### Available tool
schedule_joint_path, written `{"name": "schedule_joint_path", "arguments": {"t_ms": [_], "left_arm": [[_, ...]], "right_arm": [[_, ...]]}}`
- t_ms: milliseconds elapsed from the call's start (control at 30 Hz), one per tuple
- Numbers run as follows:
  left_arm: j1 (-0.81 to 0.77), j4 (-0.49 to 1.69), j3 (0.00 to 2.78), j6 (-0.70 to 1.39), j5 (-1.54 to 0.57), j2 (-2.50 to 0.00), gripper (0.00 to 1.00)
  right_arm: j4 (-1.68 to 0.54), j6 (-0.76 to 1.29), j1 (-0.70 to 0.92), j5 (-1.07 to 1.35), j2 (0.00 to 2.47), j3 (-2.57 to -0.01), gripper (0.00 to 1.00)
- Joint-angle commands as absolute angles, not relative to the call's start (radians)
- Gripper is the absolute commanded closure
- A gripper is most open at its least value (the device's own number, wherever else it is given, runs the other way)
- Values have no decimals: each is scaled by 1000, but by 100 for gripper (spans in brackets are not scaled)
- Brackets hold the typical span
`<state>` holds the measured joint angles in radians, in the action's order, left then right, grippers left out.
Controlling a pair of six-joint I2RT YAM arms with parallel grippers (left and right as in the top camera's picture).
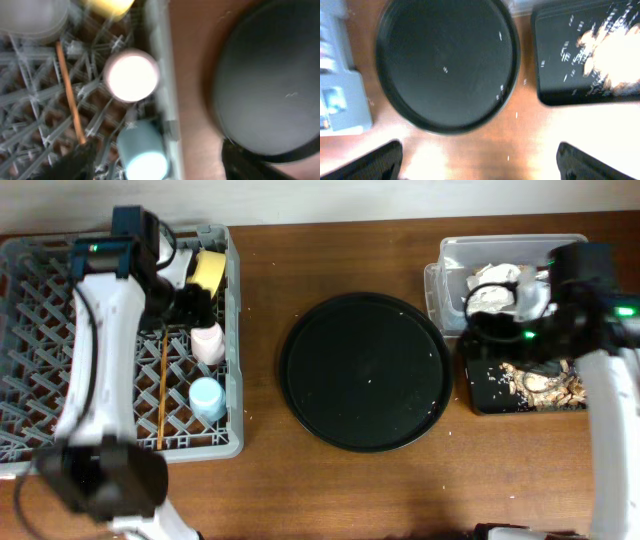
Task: Sort waste into correct bins and load items into the dishwasher rack
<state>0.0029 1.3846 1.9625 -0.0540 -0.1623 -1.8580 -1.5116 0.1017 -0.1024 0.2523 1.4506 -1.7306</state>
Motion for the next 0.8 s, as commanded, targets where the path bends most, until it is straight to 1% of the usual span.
{"name": "schedule_joint_path", "arguments": {"t_ms": [0,100,200,300,400,467,567,600,667,733,767], "left_arm": [[-86,1314,1981,-39,-187,-1645,0],[-122,1273,1981,-39,-184,-1594,0],[-123,1273,1981,-39,-184,-1594,0],[-123,1273,1981,-39,-184,-1594,0],[-123,1273,1981,-39,-184,-1594,0],[-123,1273,1981,-39,-184,-1594,0],[-123,1273,1981,-39,-184,-1594,0],[-123,1273,1981,-39,-184,-1594,0],[-123,1273,1981,-39,-184,-1594,0],[-123,1273,1981,-39,-184,-1594,0],[-123,1273,1981,-39,-184,-1594,0]], "right_arm": [[-1626,56,-105,204,1375,-1919,1],[-1685,60,-105,198,1264,-2014,2],[-1661,61,-105,220,1125,-2020,2],[-1664,60,-105,250,1043,-2020,2],[-1685,54,-105,243,1007,-2020,2],[-1692,54,-105,178,1002,-2019,2],[-1660,-13,-105,179,1002,-1972,1],[-1610,-24,-105,179,1002,-1939,2],[-1415,-90,-97,183,970,-1807,2],[-1139,-147,-51,183,890,-1563,1],[-951,-170,-8,182,815,-1364,2]]}}
